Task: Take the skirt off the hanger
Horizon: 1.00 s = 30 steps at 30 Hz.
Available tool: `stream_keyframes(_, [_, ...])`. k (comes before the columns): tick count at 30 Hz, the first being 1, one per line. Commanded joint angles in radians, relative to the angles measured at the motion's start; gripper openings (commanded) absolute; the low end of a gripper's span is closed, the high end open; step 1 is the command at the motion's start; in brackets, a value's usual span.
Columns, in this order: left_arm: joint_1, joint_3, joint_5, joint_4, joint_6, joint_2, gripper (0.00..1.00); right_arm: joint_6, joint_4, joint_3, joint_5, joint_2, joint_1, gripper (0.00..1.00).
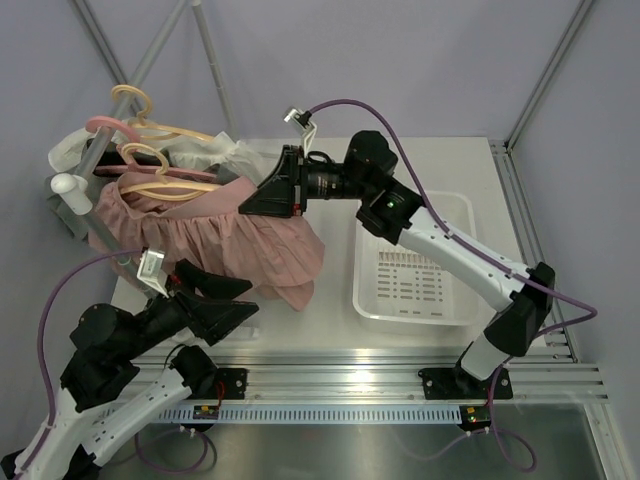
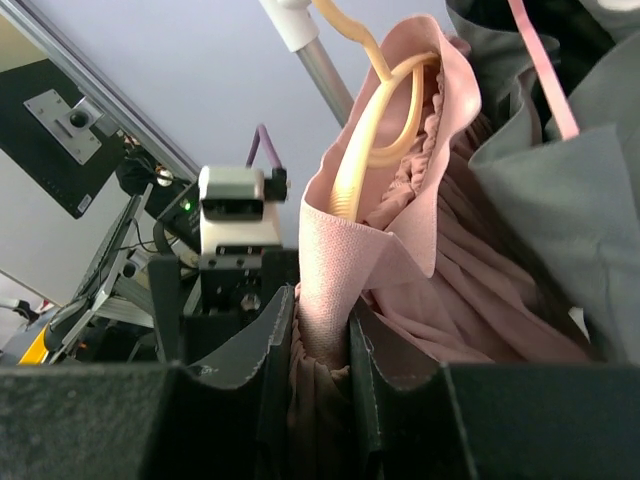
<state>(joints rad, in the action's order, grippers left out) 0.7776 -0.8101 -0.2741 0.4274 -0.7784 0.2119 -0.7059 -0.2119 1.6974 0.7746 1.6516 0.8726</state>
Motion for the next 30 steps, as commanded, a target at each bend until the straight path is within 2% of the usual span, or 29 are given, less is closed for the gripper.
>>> stream_keyframes(1, [0.005, -0.055, 0.087, -0.022, 0.045, 0.007, 0.95, 0.058, -0.054, -0.086, -0.027, -0.150, -0.017, 0.00])
stream_keyframes(6, [0.003, -0.133, 0.081, -0.036, 0.090, 0.101, 0.91, 0.121, 0.072, -0.264, -0.061, -0.308, -0.017, 0.00])
stream_keyframes(8, [0.003, -0.173, 0.111, -0.006, 0.108, 0.148, 0.86, 0.144, 0.120, -0.300, -0.092, -0.375, -0.017, 0.00])
stream_keyframes(13, [0.003, -0.300, 0.188, 0.025, 0.188, 0.302, 0.86, 0.152, 0.275, -0.419, -0.214, -0.510, -0.027, 0.00])
stream_keyframes(19, [0.003, -0.428, 0.239, 0.079, 0.261, 0.420, 0.82, 0.082, 0.316, -0.557, -0.308, -0.671, -0.053, 0.00])
stream_keyframes(26, [0.003, -0.466, 0.266, 0.094, 0.300, 0.504, 0.79, 0.036, 0.330, -0.593, -0.302, -0.760, -0.053, 0.00])
stream_keyframes(30, [0.003, -0.468, 0.294, 0.083, 0.312, 0.546, 0.74, 0.000, 0.329, -0.582, -0.299, -0.777, -0.053, 0.00])
